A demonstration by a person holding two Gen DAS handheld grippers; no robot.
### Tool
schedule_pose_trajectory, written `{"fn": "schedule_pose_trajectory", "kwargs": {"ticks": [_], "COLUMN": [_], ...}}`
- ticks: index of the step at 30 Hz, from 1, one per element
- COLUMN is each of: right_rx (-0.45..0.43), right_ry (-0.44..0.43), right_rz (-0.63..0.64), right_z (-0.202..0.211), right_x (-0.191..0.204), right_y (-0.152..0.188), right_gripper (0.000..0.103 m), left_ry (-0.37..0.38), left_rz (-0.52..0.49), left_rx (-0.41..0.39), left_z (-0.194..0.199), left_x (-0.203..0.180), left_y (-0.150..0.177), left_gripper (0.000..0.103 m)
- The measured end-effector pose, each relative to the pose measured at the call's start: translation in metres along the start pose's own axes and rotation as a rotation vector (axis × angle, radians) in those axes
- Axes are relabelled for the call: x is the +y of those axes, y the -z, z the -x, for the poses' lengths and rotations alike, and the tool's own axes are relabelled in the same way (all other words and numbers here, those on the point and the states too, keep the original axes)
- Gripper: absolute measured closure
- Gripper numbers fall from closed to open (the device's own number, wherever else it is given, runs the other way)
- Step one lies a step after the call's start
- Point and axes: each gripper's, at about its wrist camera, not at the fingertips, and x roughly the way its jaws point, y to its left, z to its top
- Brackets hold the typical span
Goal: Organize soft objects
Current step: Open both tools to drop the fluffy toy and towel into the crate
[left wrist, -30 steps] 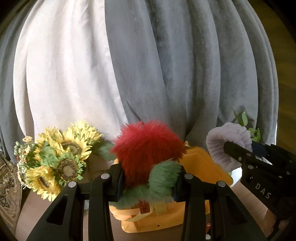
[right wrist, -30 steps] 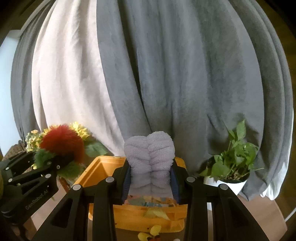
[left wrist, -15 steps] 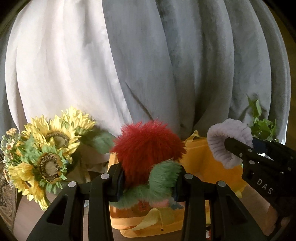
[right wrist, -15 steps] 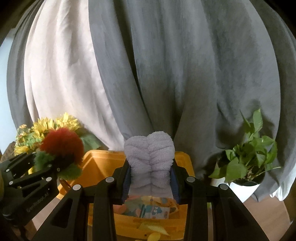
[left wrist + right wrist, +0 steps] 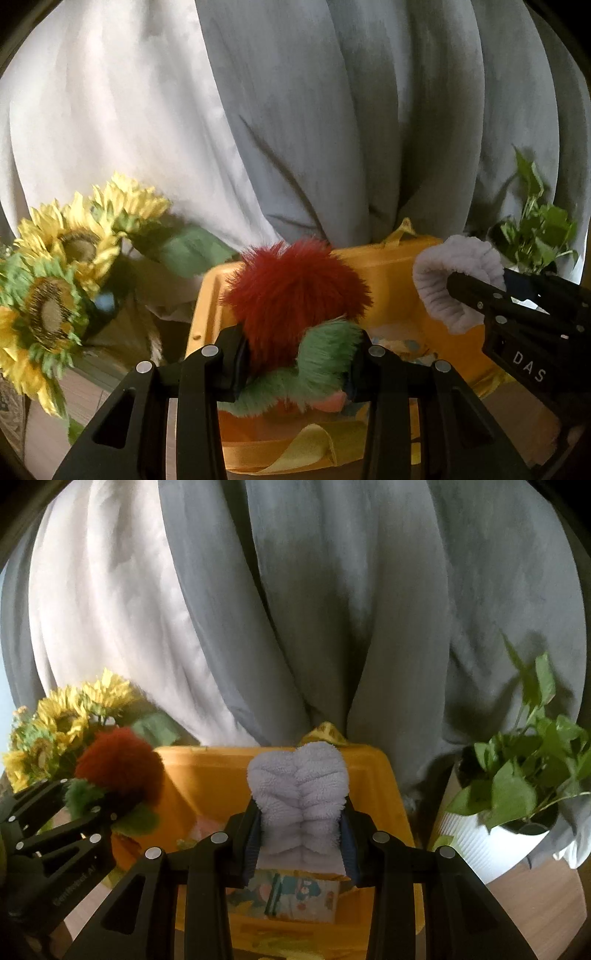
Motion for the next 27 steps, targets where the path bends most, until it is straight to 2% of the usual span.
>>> {"fn": "schedule_pose_trajectory", "kwargs": {"ticks": [5, 9, 10, 12, 15, 16, 20, 22, 27], "right_rx": [0.044, 0.073, 0.077, 0.091, 0.105, 0.105, 0.093, 0.078, 0.043], "right_ry": [-0.005, -0.007, -0.007, -0.009, -0.001, 0.003, 0.017, 0.03, 0.042], "right_rz": [0.002, 0.013, 0.013, 0.007, -0.013, -0.016, -0.024, -0.029, -0.034], "right_z": [-0.014, -0.022, -0.024, -0.027, -0.028, -0.027, -0.022, -0.016, 0.0], "right_x": [0.001, 0.002, 0.002, 0.001, -0.003, -0.004, -0.007, -0.009, -0.012], "right_y": [0.004, 0.007, 0.007, 0.008, 0.008, 0.008, 0.007, 0.005, 0.004], "right_gripper": [0.065, 0.064, 0.064, 0.057, 0.043, 0.038, 0.037, 0.037, 0.034], "left_ry": [0.004, 0.005, -0.001, -0.004, -0.014, -0.018, -0.029, -0.033, -0.058], "left_rz": [0.0, -0.007, -0.013, -0.023, -0.027, -0.029, -0.023, -0.019, -0.015], "left_rx": [0.034, 0.046, 0.046, 0.047, 0.041, 0.035, 0.024, 0.013, -0.03], "left_z": [-0.012, -0.015, -0.015, -0.015, -0.012, -0.011, -0.003, 0.003, 0.027], "left_x": [0.0, -0.001, -0.001, -0.001, -0.002, -0.002, -0.002, -0.002, -0.006], "left_y": [0.004, 0.007, 0.007, 0.009, 0.007, 0.007, 0.005, 0.004, 0.003], "left_gripper": [0.064, 0.06, 0.056, 0.054, 0.043, 0.043, 0.04, 0.035, 0.033]}}
